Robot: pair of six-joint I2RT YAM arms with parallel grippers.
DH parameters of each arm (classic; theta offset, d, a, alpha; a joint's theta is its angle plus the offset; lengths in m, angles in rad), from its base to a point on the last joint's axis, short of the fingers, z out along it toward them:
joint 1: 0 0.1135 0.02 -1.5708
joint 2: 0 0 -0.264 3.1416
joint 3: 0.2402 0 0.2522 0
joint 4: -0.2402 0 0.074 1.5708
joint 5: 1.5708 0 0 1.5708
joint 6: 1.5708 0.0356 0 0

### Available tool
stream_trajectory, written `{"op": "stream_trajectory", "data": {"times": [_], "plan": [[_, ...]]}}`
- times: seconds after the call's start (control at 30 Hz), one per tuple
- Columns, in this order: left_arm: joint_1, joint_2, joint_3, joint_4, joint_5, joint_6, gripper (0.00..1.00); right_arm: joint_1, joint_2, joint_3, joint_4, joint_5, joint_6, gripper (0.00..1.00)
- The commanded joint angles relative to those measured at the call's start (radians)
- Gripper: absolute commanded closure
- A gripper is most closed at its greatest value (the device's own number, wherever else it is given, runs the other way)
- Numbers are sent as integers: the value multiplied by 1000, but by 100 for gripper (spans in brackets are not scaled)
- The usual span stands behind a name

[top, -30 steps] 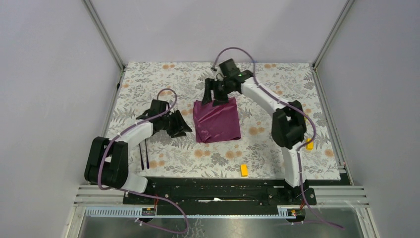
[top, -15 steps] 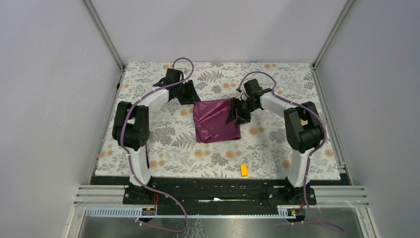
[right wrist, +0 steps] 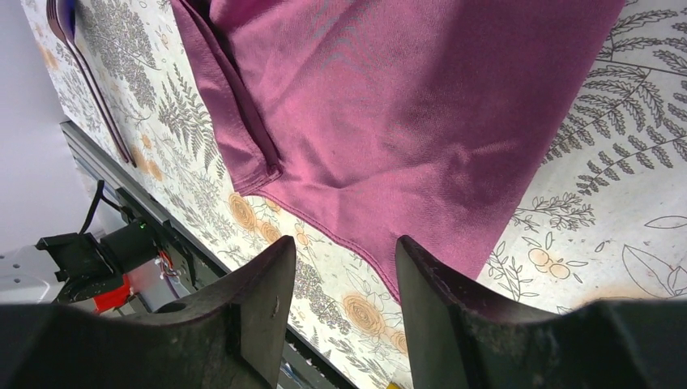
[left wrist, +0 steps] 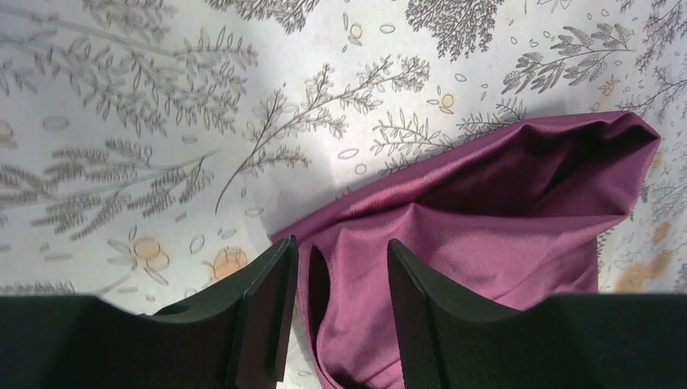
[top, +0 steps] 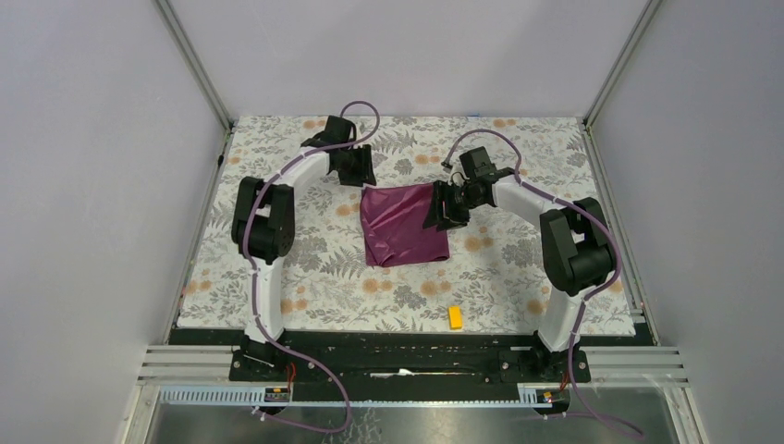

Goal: Fold the napkin into a case and place the utensils inside
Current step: Smooth out the square-folded napkin at the center of the board.

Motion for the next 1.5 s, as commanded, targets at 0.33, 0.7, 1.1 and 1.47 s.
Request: {"op": "stream_trajectory", "data": {"times": [0.33,0.7,1.1,1.47], "plan": [[23,135,213,-138,142,184,46,-6,-22,1,27,-59,-29,49],[31,127,205,-131,151,173,73,-6,-9,1,29,-70,-29,52],[74,-19,14,-1,102,-18,92,-7,30,-37,58,-52,31,59],[101,-46,-114,236,247,-156,95,-7,61,-84,77,65,89,67]]}}
